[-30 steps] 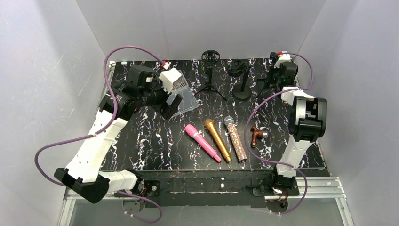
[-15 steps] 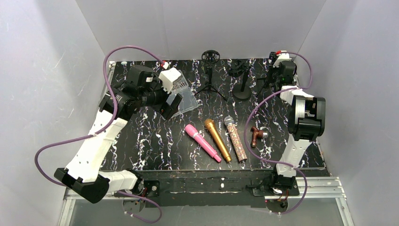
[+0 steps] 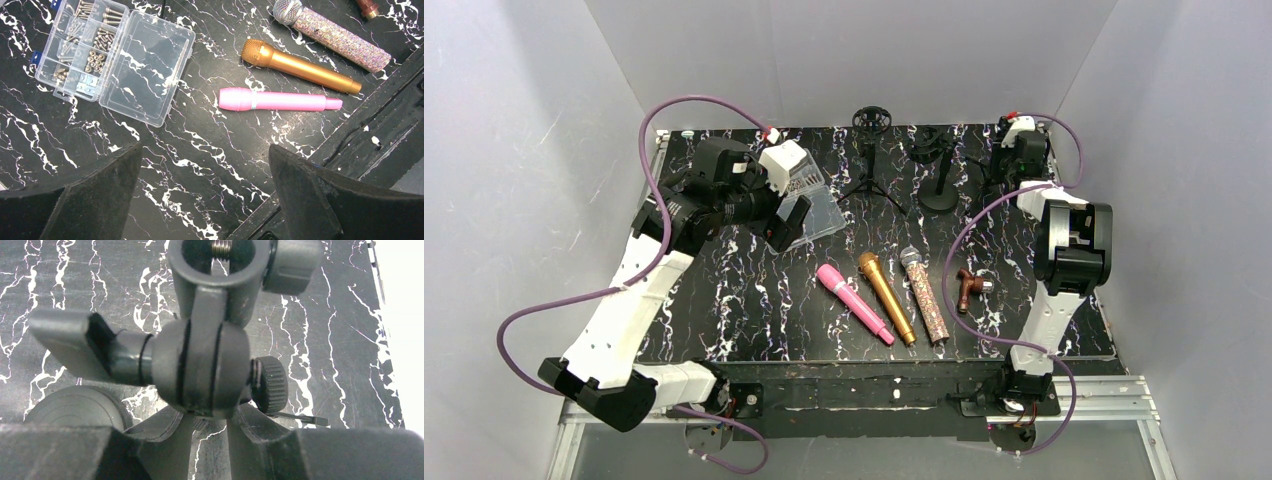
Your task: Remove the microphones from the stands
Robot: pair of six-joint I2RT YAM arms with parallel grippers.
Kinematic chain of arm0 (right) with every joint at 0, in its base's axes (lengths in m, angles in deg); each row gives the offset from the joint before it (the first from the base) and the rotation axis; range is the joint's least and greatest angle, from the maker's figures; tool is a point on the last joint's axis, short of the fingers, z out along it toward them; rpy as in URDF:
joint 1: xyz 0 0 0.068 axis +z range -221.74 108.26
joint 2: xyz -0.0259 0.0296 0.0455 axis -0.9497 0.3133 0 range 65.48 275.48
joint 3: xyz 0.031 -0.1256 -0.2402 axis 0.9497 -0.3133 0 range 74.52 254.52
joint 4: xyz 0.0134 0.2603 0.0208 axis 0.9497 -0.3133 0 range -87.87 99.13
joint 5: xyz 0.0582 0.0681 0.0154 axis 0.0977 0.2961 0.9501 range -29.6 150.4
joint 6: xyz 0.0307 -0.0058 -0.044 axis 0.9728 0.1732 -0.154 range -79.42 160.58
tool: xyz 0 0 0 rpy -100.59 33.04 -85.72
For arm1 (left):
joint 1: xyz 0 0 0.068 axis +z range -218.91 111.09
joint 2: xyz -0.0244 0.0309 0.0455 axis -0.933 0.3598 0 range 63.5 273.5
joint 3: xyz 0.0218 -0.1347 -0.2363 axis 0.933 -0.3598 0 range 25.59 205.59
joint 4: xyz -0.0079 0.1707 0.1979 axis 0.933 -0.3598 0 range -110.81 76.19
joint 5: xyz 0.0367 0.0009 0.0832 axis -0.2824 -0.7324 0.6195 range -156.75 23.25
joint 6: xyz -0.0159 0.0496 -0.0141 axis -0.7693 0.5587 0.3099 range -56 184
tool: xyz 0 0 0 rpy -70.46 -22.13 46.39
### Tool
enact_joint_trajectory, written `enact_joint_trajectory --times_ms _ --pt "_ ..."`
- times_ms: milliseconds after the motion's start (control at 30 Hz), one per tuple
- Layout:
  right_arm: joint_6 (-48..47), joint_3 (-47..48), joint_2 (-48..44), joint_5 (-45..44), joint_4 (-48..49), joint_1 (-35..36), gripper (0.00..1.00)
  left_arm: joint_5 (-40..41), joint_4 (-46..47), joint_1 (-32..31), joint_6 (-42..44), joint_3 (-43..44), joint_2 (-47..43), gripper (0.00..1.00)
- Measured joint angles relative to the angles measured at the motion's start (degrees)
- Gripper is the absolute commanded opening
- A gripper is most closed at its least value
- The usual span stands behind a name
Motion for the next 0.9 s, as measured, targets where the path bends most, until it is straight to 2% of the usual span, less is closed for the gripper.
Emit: enact_joint_trajectory --times_ms 433,567,900 --pt "0.0 0.0 0.0 -0.3 -0.2 0.0 0.38 0.0 0.0 0.0 -0.2 0.0 0.0 0.98" --pt "0.3 0.0 -0.4 -0.4 -1.0 0.0 0.47 0.2 0.1 0.0 0.3 -0.1 -0.1 0.98" --pt "0.3 -4.1 -6.0 -0.4 -2.2 0.0 0.56 1.2 0.3 0.0 3.1 -0.7 -0.8 0.98"
